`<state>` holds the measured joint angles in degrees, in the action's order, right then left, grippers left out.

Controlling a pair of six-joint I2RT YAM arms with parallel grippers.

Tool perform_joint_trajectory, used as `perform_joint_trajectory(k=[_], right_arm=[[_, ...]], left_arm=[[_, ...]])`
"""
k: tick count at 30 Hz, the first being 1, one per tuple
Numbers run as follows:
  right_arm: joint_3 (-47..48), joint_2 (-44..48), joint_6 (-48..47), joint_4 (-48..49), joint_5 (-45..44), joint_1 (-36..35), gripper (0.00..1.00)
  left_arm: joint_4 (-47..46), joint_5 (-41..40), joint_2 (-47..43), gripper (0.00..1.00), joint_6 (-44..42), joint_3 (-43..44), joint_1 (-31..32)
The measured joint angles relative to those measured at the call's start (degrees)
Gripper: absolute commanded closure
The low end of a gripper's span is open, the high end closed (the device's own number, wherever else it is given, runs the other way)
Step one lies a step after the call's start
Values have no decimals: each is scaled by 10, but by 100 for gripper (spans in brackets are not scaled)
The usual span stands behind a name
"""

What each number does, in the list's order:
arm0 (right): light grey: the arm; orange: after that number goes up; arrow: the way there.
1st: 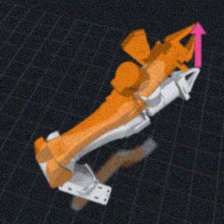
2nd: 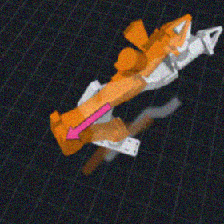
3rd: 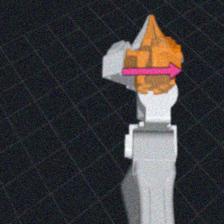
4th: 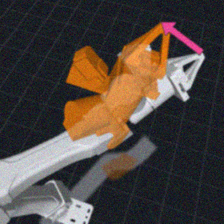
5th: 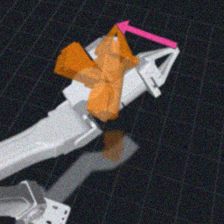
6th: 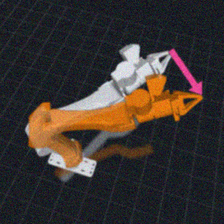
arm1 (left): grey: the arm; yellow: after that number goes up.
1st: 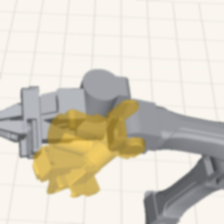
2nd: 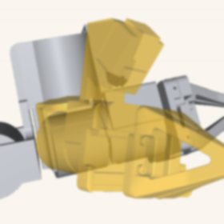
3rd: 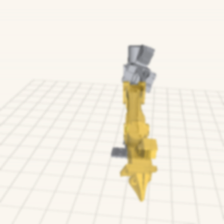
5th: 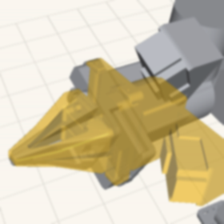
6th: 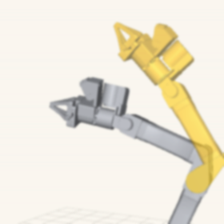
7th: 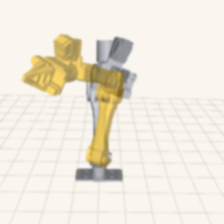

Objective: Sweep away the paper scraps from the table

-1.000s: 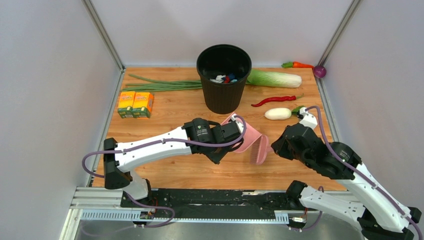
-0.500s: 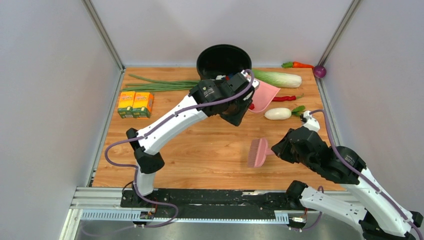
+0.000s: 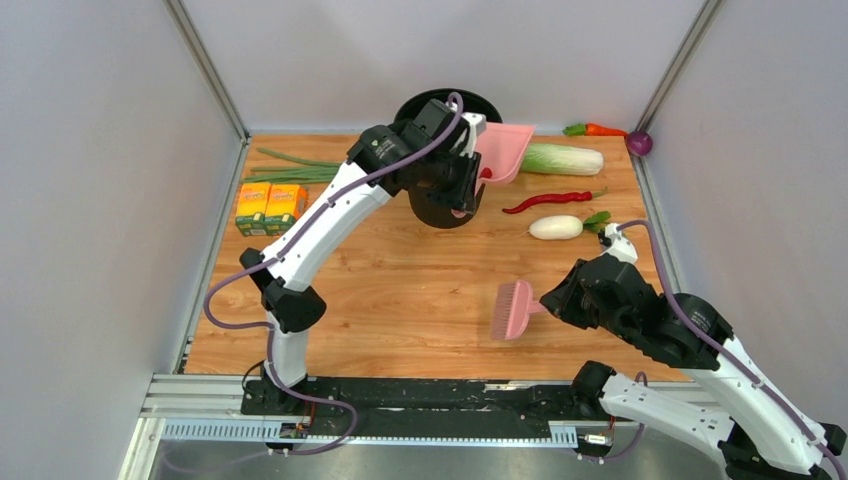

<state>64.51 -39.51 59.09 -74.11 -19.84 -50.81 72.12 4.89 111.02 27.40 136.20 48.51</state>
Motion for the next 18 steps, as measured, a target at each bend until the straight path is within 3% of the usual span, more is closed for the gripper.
perform_joint_trajectory(k=[12, 18], right_arm=[[-6, 22, 9, 0, 13, 0, 100], [-8, 27, 13, 0, 17, 0, 100]], left_arm=[[-156, 152, 0, 100, 96, -3, -86], [-272, 224, 0, 100, 164, -44, -116]])
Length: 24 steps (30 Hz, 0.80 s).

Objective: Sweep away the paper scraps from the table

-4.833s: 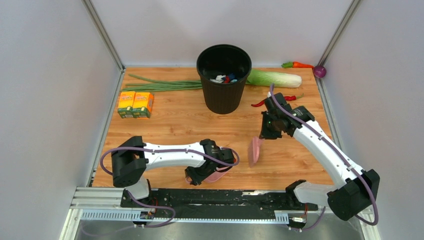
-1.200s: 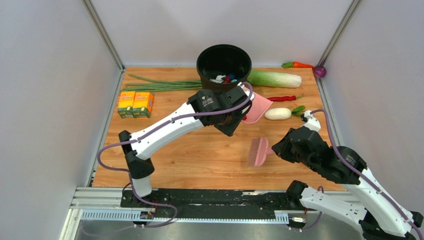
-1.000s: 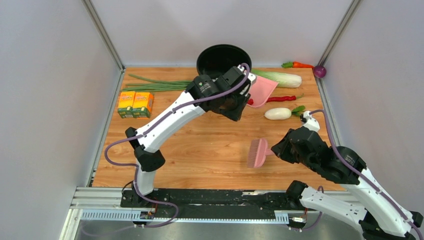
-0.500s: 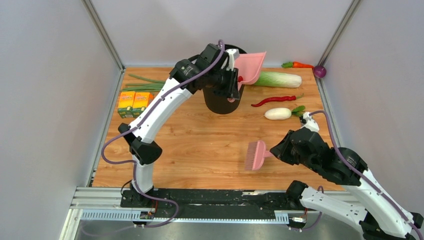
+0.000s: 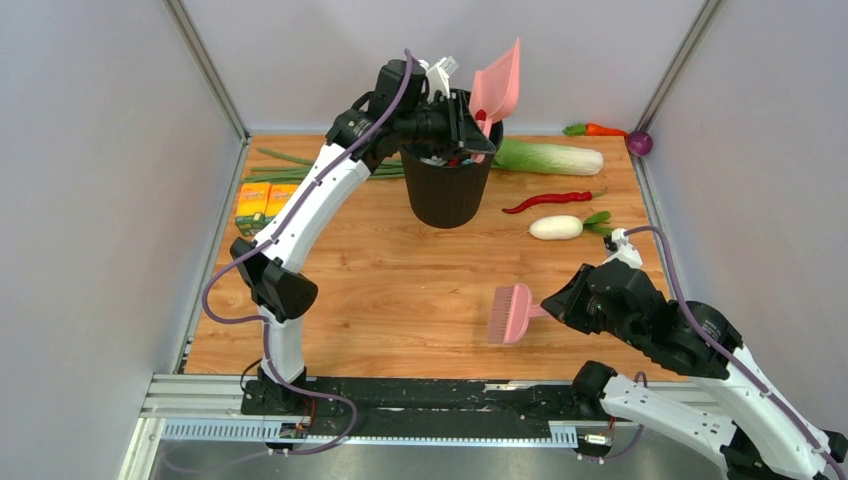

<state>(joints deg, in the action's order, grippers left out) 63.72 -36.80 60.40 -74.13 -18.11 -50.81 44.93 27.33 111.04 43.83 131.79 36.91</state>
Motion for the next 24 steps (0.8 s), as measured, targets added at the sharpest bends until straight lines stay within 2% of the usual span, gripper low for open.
perform_joint_trajectory(k=[8, 12, 17, 24], right_arm=[[0, 5, 4, 0, 7, 0, 100], [0, 11, 9, -5, 7, 0, 100], [0, 23, 15, -19, 7, 0, 100], [0, 30, 21, -29, 7, 0, 100]], left_arm=[[-165, 71, 0, 100, 102, -93, -30], [-297, 97, -2, 100, 177, -169, -42], [-510, 112, -19, 100, 318, -301, -55], [-700, 105, -37, 100, 437, -369, -70]])
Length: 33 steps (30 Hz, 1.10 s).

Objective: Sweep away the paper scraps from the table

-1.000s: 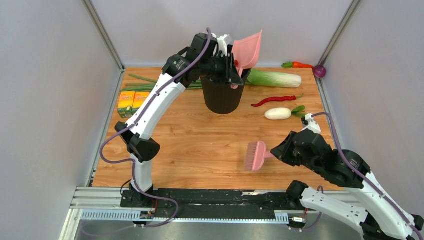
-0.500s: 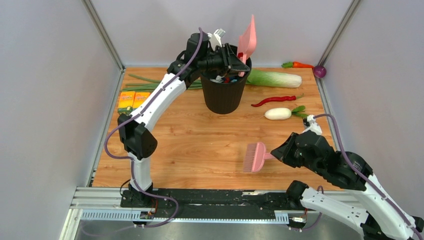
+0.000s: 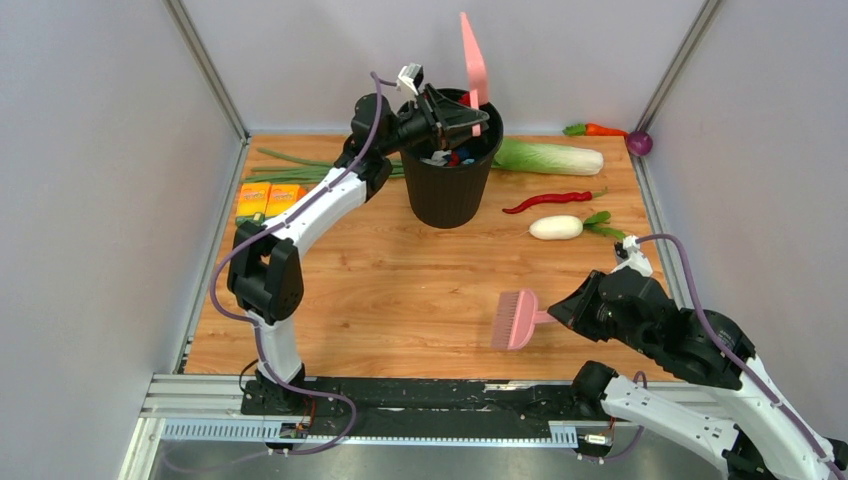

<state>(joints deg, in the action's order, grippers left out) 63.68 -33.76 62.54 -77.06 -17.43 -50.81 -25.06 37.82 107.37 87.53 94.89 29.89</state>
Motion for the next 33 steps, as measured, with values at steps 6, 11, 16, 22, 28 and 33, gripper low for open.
perform_joint_trajectory(k=[6, 11, 16, 22, 28, 33], right_arm=[[0, -3, 0, -1, 0, 0, 100], [-3, -4, 1, -1, 0, 0, 100], [-10, -4, 4, -2, 2, 0, 100], [-10, -4, 4, -2, 5, 0, 100], [-10, -4, 4, -2, 1, 0, 100], [-10, -3, 7, -2, -25, 0, 100]], left_arm=[[-174, -24, -12, 100, 106, -51, -5], [-258, -42, -12, 100, 169, -68, -5], [-287, -41, -13, 100, 183, -68, -5], [-90, -2, -69, 100, 68, -64, -6], [236, 0, -165, 100, -147, -13, -7], [540, -64, -236, 100, -330, 50, -7]])
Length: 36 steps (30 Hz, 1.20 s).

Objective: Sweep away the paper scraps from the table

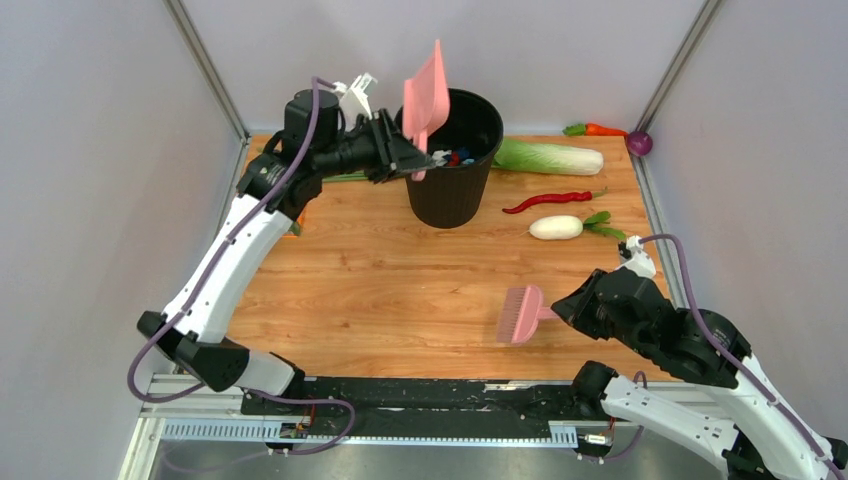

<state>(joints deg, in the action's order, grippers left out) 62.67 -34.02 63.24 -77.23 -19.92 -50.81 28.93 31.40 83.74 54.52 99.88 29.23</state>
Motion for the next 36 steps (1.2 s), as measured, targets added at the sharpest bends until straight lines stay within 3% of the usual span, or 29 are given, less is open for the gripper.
perform_joint_trajectory(k=[5, 13, 24, 29, 36], right_arm=[[0, 13, 14, 0, -49, 0, 100], [-11, 31, 20, 19, -132, 0, 100], [-85, 31, 18, 83, -195, 0, 100], [-137, 37, 42, 110, -228, 0, 100], [-169, -17, 38, 150, -247, 5, 100]], left_arm=[[212, -121, -61, 100, -113, -25, 0], [365, -255, -170, 100, -182, -225, -1], [386, -303, -271, 100, -204, -419, -1], [363, -302, -273, 100, -204, -506, -1], [325, -301, -249, 100, -204, -548, -1]])
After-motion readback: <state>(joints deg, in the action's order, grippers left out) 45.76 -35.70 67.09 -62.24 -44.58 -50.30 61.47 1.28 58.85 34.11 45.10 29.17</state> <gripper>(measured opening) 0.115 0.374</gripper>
